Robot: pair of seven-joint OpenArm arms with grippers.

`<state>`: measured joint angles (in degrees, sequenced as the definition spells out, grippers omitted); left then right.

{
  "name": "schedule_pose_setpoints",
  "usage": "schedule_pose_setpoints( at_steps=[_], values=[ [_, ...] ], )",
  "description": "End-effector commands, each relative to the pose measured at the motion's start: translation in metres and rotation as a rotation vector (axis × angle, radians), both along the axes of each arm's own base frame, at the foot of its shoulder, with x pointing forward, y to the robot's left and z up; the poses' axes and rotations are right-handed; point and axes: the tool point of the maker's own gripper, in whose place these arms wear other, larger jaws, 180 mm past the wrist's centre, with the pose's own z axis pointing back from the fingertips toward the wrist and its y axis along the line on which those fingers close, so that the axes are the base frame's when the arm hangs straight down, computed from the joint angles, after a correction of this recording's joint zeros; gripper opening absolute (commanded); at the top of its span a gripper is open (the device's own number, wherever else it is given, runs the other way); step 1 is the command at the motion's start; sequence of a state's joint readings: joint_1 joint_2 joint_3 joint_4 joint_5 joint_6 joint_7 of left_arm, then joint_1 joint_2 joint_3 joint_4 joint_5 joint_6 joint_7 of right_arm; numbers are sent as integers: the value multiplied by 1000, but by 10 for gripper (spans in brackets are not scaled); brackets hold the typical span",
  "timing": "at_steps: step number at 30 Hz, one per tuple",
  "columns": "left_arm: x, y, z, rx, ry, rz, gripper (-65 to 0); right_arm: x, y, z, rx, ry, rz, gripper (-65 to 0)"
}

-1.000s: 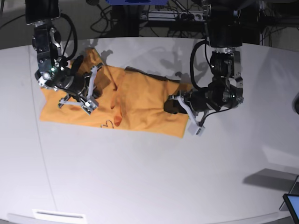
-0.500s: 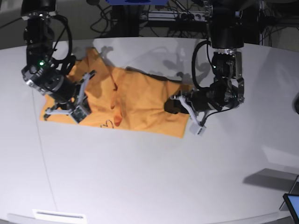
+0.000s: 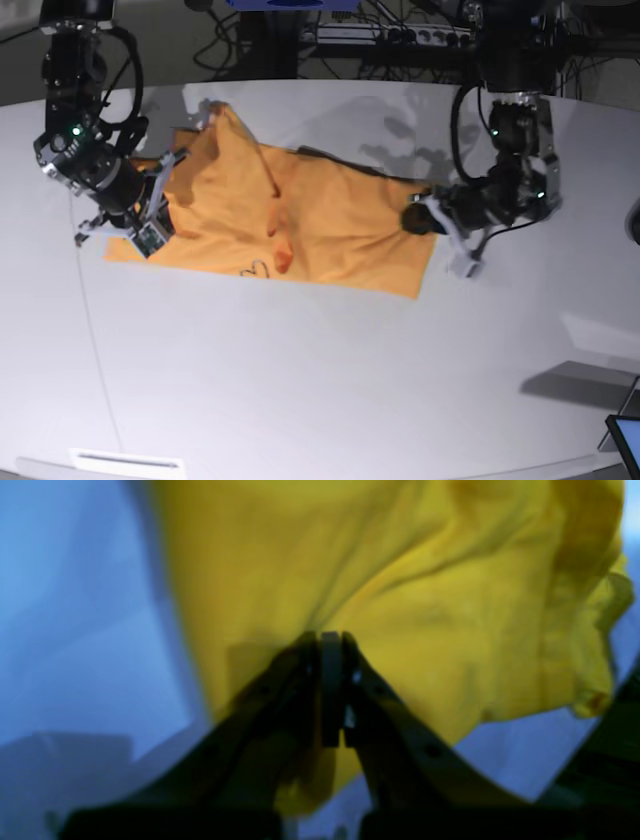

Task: Fold the T-shirt properly
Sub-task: 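Pull the folded edge with the left gripper away from the right gripper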

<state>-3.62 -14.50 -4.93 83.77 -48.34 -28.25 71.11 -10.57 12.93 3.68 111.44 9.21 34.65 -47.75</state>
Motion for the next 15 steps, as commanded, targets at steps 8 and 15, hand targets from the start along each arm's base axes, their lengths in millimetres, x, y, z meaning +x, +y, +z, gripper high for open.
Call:
schedule_pose_setpoints(
  at_steps=[8, 15],
  values=[
    [-3, 70, 20, 104, -41, 118, -628, 7, -1, 11, 7, -38, 4, -647],
    [-1, 100, 44, 166, -102, 149, -625, 3, -5, 4, -18, 0, -7, -647]
  ],
)
